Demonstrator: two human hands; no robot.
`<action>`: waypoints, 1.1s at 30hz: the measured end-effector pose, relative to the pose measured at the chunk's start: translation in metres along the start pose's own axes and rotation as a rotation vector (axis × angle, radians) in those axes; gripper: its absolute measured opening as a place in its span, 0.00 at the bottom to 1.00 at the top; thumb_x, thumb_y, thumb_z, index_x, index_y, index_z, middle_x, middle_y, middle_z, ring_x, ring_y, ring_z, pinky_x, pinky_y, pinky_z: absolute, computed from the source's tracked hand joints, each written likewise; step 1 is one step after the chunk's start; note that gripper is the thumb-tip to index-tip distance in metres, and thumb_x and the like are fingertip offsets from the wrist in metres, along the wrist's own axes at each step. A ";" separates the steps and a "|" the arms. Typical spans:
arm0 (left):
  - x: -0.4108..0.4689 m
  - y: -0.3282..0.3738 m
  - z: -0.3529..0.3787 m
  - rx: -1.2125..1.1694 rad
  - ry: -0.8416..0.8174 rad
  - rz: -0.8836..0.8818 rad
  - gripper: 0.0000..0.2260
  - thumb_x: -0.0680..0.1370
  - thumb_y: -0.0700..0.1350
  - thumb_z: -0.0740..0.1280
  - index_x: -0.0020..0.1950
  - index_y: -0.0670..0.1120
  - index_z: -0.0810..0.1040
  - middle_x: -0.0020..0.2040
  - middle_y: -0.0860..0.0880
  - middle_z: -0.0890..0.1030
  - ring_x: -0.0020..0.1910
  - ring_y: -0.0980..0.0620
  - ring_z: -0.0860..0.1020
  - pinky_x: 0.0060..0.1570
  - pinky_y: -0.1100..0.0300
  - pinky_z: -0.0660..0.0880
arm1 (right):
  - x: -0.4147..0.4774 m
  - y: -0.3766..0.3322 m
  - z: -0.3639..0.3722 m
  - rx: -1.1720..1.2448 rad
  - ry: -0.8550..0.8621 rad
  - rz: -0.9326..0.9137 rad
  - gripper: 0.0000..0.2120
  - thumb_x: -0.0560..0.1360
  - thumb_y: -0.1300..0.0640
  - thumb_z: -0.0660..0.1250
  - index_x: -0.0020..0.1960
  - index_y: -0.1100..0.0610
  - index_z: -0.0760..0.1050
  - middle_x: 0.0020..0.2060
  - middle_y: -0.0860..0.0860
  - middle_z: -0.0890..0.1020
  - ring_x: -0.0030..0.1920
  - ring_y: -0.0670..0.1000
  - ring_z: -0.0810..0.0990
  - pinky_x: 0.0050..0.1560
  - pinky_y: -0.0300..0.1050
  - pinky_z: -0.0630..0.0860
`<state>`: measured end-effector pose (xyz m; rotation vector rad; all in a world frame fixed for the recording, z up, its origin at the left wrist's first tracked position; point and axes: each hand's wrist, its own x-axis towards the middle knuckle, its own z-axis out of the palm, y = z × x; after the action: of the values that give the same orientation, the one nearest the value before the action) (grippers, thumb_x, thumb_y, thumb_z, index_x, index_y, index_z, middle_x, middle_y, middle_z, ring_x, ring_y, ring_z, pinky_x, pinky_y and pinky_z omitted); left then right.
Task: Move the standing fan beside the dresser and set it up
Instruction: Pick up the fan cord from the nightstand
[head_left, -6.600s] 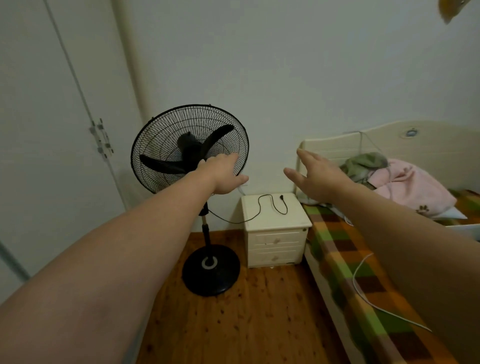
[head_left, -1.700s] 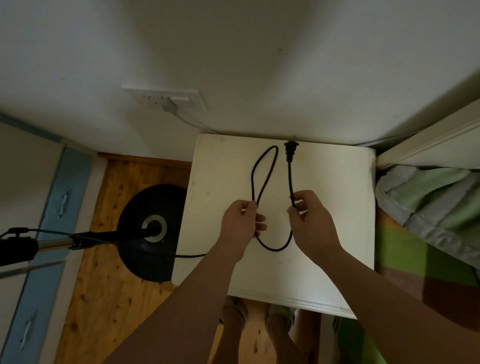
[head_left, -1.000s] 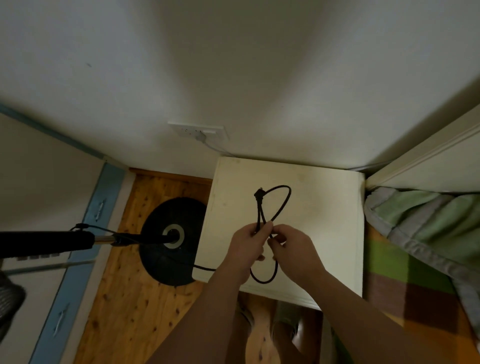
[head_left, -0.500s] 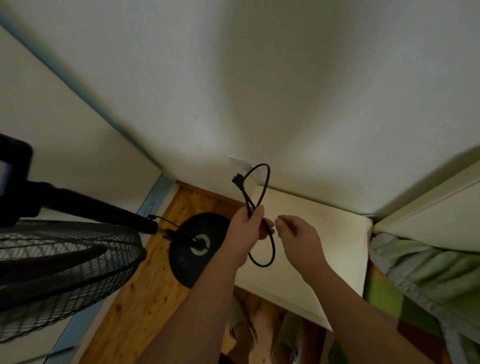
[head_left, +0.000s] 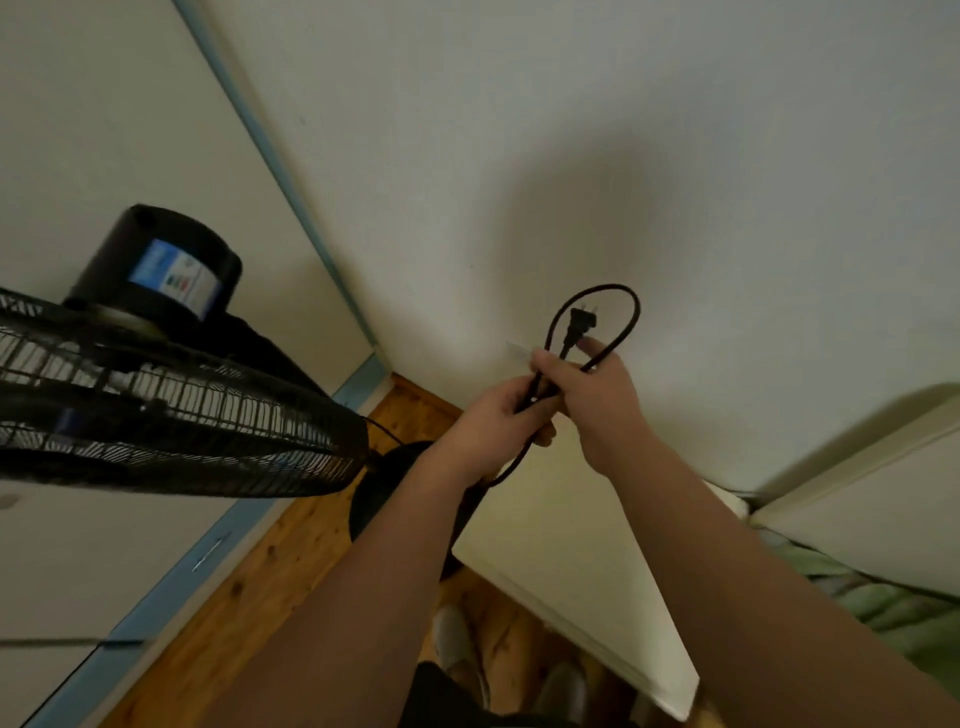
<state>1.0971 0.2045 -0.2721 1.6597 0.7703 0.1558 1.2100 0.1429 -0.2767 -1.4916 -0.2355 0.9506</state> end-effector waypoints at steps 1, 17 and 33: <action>-0.002 0.002 -0.002 0.005 0.010 0.003 0.06 0.84 0.50 0.62 0.54 0.54 0.78 0.42 0.48 0.82 0.32 0.64 0.77 0.33 0.73 0.72 | -0.001 -0.006 0.002 0.012 0.000 -0.013 0.29 0.73 0.55 0.76 0.70 0.55 0.68 0.50 0.57 0.85 0.50 0.54 0.85 0.55 0.53 0.81; -0.038 -0.014 0.000 -0.112 0.185 -0.031 0.09 0.85 0.51 0.57 0.61 0.53 0.75 0.42 0.46 0.81 0.37 0.53 0.81 0.47 0.48 0.79 | -0.029 -0.012 0.046 -0.083 -0.136 -0.084 0.02 0.79 0.59 0.68 0.50 0.55 0.76 0.35 0.52 0.79 0.37 0.50 0.79 0.41 0.45 0.78; -0.070 -0.061 -0.036 -0.334 0.231 -0.053 0.09 0.84 0.46 0.60 0.46 0.48 0.75 0.37 0.52 0.77 0.34 0.57 0.74 0.38 0.63 0.70 | -0.059 0.010 0.107 -0.128 -0.213 -0.016 0.07 0.81 0.60 0.64 0.56 0.60 0.79 0.44 0.58 0.85 0.46 0.55 0.85 0.43 0.43 0.80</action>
<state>1.0009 0.1980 -0.2976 1.3168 0.9073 0.4221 1.0971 0.1809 -0.2478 -1.5022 -0.4690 1.0990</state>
